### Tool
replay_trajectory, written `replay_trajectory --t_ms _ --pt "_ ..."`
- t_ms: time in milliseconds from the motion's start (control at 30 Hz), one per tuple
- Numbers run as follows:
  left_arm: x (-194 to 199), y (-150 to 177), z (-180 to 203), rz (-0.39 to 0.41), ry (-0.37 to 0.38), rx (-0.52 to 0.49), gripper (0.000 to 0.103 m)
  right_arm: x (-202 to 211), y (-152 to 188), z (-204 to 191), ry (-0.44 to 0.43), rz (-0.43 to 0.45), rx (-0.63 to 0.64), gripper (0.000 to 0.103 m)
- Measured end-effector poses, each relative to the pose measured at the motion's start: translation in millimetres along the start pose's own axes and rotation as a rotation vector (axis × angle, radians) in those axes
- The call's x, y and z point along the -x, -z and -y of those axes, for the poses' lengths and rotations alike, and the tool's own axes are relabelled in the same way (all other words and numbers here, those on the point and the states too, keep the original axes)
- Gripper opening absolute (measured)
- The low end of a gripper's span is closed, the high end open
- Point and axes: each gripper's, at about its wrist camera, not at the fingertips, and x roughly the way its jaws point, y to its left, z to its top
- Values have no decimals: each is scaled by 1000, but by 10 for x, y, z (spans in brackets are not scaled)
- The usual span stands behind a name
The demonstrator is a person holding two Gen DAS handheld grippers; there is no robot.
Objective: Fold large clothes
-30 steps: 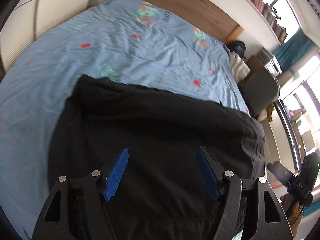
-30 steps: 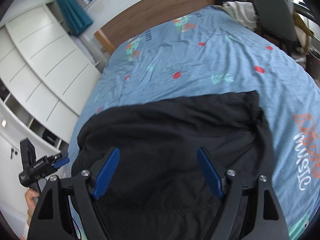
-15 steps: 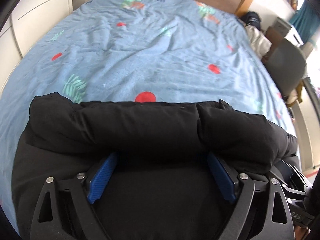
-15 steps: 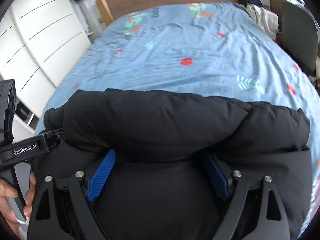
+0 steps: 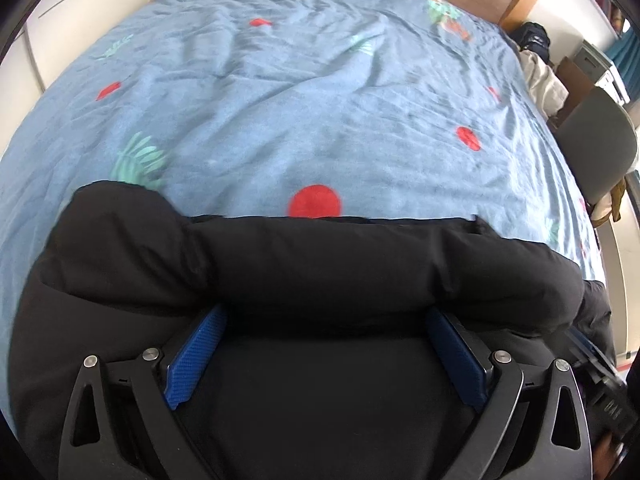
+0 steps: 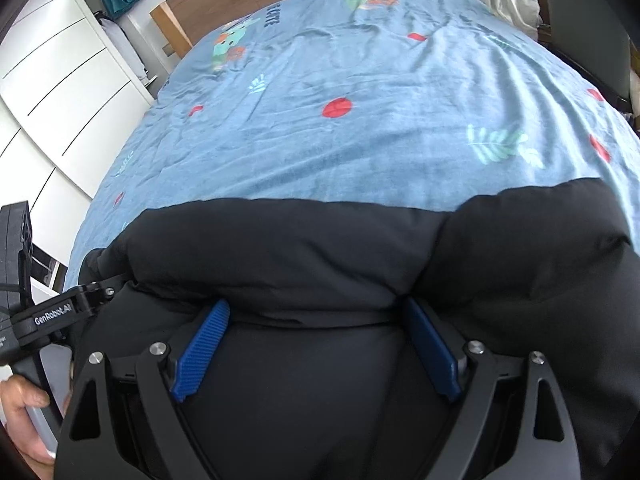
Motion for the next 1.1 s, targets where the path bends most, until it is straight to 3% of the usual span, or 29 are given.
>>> replay_trajectory --t_ms 167,300,400,467,667,767,900,1100 --pt "86 -33 -428 -27 -79 92 99 218 -2 623 121 -3 -126 89" --pt "225 -18 -896 -41 -197 180 99 322 51 933 211 -27 -152 89" --pt "420 78 -1106 -7 -155 220 95 495 114 1042 245 -3 -157 89" --pt "631 203 -1173 41 -103 215 95 680 171 1024 239 36 -134 89" --pt "957 527 -940 149 -128 113 95 1161 396 635 146 151 8 89" --pt "847 592 -869 124 -126 90 95 1127 529 414 99 140 62 89" --pt "694 641 -935 82 -158 77 95 887 670 370 111 79 67 89" --pt "961 833 -1041 150 -199 85 95 970 753 544 194 76 32 89"
